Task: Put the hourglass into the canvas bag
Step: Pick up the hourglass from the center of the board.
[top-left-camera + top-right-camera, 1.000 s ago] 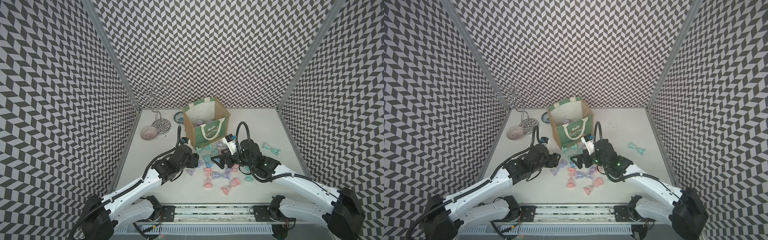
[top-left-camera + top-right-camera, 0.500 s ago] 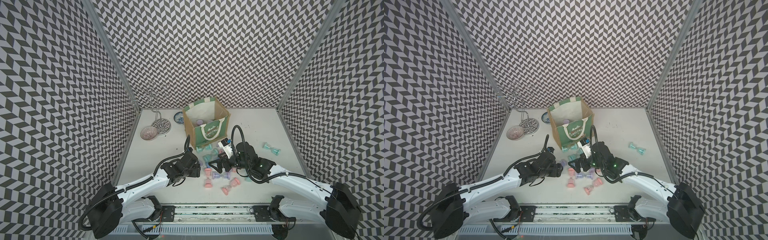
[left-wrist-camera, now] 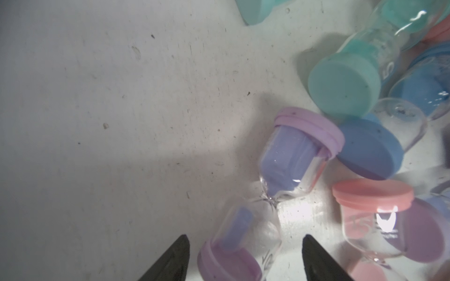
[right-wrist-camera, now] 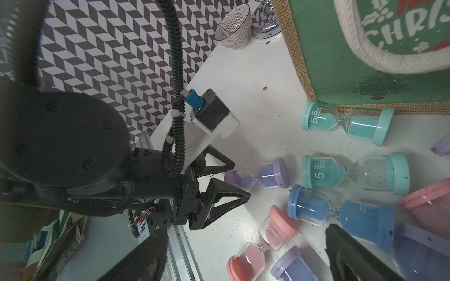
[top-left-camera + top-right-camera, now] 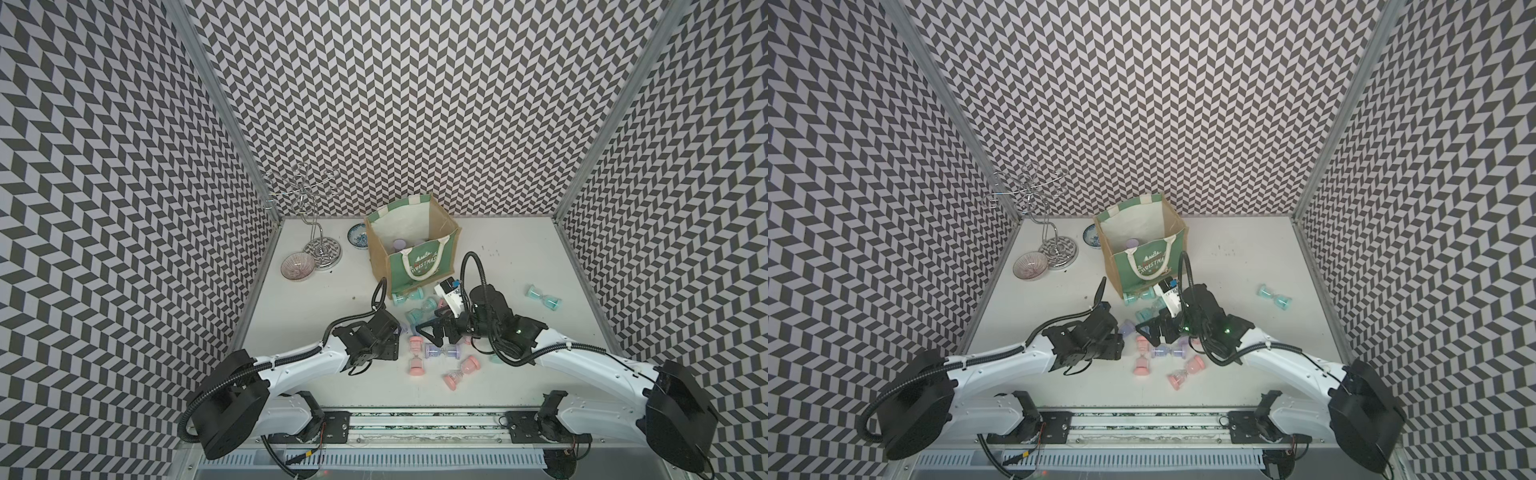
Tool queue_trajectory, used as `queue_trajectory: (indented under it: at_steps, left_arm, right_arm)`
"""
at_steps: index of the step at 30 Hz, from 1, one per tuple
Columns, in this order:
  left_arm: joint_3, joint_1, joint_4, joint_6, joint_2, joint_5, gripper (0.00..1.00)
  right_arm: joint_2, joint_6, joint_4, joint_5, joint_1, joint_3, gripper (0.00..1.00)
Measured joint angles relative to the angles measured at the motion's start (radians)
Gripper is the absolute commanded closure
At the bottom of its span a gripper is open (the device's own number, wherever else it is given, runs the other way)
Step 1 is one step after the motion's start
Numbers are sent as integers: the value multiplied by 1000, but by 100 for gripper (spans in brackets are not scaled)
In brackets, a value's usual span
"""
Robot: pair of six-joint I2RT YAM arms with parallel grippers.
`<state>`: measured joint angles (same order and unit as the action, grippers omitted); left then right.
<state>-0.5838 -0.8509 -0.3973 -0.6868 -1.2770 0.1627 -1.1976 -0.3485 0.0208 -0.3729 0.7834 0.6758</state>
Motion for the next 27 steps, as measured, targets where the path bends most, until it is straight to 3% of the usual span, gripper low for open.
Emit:
queue_trajectory:
  at_steps: [9, 16, 27]
  left_arm:
    - [17, 0, 45, -8, -46, 7, 34]
    - [19, 0, 77, -18, -62, 19, 44]
    - [20, 0, 77, -36, -50, 19, 51]
  right_arm:
    - [0, 0, 0, 6, 0, 0, 1]
    - [-2, 0, 0, 13, 0, 0, 1]
    - [-7, 0, 0, 34, 0, 0, 1]
